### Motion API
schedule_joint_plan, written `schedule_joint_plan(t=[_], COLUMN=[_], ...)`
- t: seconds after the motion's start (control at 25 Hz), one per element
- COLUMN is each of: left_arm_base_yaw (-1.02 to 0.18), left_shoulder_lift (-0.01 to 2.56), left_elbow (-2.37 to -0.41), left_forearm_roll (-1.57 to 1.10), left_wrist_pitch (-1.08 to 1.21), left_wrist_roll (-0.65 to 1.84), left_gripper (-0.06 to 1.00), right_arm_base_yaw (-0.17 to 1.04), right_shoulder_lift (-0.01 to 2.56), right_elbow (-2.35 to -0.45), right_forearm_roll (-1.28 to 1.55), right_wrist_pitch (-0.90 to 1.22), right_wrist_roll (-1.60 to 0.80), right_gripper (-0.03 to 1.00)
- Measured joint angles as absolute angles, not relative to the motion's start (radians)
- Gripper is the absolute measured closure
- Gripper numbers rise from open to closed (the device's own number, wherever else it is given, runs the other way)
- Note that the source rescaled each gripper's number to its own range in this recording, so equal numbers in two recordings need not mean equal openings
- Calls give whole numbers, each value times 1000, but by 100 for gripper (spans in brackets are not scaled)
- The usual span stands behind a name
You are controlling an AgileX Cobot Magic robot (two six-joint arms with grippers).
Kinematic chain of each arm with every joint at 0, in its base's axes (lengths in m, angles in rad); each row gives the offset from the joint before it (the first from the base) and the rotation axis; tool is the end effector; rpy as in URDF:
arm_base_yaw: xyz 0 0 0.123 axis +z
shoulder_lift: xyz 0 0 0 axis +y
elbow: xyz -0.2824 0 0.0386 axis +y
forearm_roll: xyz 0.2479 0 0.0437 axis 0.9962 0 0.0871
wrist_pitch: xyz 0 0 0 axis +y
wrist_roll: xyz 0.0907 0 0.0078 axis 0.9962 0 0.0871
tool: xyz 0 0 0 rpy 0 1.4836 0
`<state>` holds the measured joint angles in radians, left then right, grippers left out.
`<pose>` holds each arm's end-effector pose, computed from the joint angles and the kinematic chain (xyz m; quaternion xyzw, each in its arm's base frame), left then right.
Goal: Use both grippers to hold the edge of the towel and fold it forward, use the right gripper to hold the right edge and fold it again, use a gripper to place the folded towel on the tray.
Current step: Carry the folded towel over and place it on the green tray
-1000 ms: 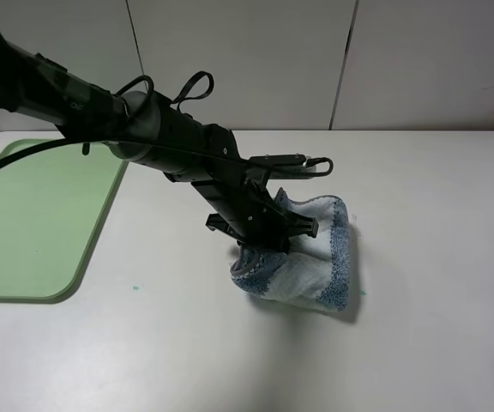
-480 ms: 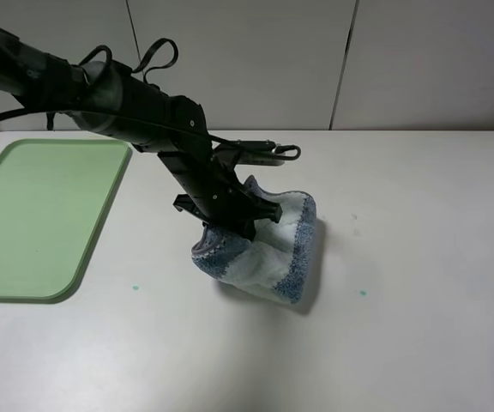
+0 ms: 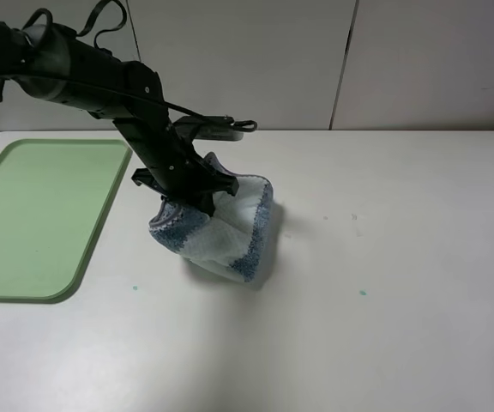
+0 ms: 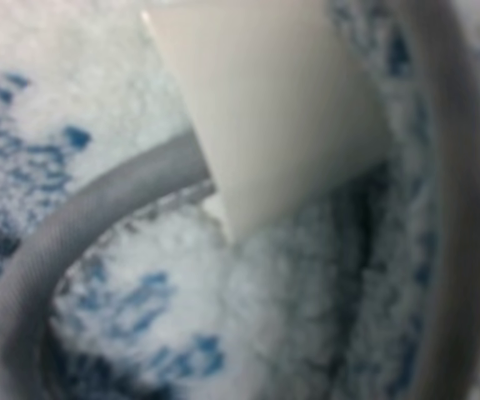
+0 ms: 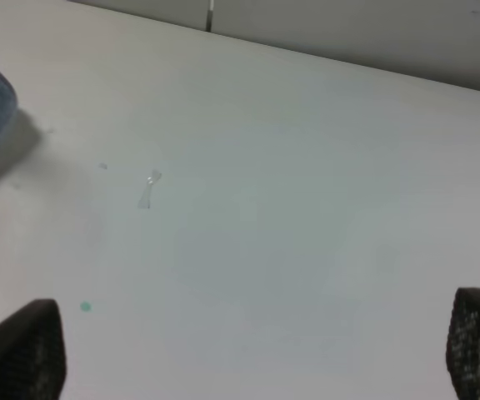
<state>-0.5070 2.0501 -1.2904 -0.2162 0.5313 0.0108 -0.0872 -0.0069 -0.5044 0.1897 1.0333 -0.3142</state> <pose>0.3515 -0.2066 0.1326 0.1715 0.9658 -0.1131 0.1585 -0.0048 0.0152 0.2818 -0.0979 0.8335 -0.0140 0.5436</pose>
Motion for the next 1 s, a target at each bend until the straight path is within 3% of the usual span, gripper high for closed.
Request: schedule_joint_plan(t=[1.0], left_arm_base_yaw=[-143], left_shoulder_lift=[1790], left_elbow=[-992], left_forearm_roll=[-112], left_wrist_pitch=[474], left_wrist_roll=[-9], left_gripper=[73], right_arm_base_yaw=[-87], right_shoulder_lift=[-7], right_elbow=[-504], right_forearm_roll=[190], right_wrist_pitch=[1033], right_wrist_roll=[-314], right_gripper=[-3])
